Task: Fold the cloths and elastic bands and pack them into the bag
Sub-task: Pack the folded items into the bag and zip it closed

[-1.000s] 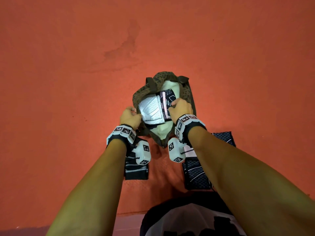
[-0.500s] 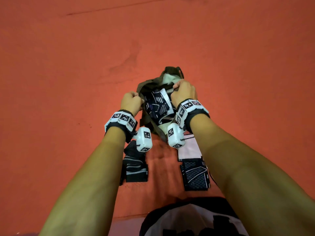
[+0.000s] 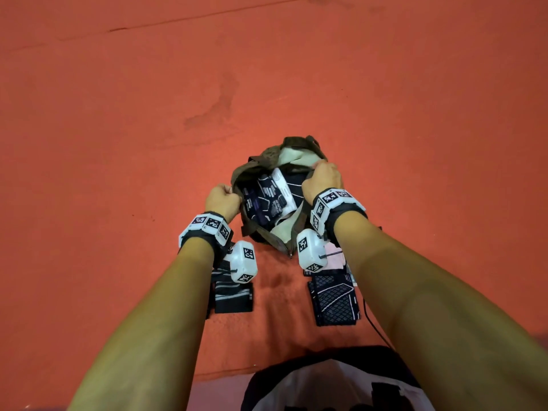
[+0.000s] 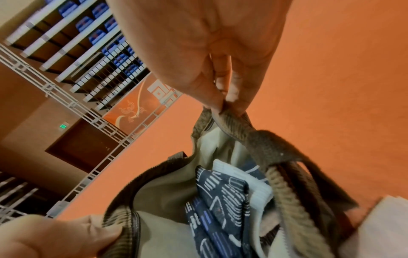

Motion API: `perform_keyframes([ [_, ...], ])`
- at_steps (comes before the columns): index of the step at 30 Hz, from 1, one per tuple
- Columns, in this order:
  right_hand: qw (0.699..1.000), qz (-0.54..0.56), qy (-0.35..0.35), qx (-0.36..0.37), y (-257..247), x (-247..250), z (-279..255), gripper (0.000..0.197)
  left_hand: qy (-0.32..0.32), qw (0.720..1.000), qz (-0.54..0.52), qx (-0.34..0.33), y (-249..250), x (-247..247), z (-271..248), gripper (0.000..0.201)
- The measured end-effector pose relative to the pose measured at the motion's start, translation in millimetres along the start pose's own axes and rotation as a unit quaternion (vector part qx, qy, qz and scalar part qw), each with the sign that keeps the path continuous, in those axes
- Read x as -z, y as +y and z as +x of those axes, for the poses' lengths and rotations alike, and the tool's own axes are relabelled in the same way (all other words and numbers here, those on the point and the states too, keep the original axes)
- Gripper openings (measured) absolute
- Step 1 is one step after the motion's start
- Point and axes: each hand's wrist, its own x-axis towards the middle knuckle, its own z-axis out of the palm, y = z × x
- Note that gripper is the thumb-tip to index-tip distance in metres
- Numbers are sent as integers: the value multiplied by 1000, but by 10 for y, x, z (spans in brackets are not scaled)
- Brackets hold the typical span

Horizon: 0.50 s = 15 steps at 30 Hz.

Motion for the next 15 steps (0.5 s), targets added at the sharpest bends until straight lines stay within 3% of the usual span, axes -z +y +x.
perform_keyframes([
  [4,1000,4,-19,-20,94,-88,-35,35,3,999,33,17,-299,-39,225,11],
  [11,997,32,-66,-7,242,-212,-131,45,-6,1000,-12,22,-141,-108,-171,23],
  [15,995,40,-87,-8,370,-246,-146,57,-15,1000,-27,8,-167,-271,-254,17],
])
